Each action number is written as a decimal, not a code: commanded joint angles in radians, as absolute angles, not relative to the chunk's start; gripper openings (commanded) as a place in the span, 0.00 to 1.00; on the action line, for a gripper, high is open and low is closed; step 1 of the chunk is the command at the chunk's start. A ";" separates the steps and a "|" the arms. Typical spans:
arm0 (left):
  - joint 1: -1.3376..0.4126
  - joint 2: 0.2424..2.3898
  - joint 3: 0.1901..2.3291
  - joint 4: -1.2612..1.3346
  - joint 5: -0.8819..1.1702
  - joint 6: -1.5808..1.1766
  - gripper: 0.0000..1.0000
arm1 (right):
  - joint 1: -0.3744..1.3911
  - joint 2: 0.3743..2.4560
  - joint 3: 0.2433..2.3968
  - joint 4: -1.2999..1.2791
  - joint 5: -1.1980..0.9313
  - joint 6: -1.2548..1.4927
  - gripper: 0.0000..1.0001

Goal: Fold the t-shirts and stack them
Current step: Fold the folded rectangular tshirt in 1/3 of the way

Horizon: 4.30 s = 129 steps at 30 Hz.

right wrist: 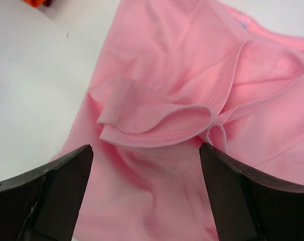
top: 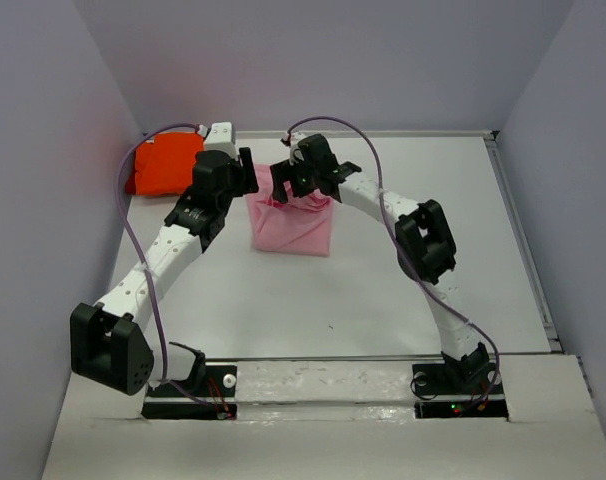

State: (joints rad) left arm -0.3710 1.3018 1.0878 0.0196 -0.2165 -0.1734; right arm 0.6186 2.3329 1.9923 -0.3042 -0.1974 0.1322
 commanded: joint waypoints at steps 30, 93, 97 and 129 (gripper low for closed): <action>-0.368 1.290 1.088 0.061 -0.184 -0.176 0.71 | 0.609 2.077 1.666 -0.211 -0.287 0.146 0.91; -0.362 1.315 1.097 0.043 -0.181 -0.176 0.71 | 0.699 2.168 1.470 -0.014 -0.126 0.218 0.90; -0.362 1.312 1.097 0.041 -0.186 -0.172 0.71 | 0.773 2.079 1.321 -0.009 -0.098 0.293 0.90; -0.360 1.309 1.098 0.040 -0.176 -0.172 0.71 | 0.947 1.928 1.305 -0.126 0.219 0.338 0.94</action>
State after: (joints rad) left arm -0.3645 1.3209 1.0878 0.0170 -0.1837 -0.1806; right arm 0.9699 1.9167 1.2388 -0.1238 0.1791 0.3725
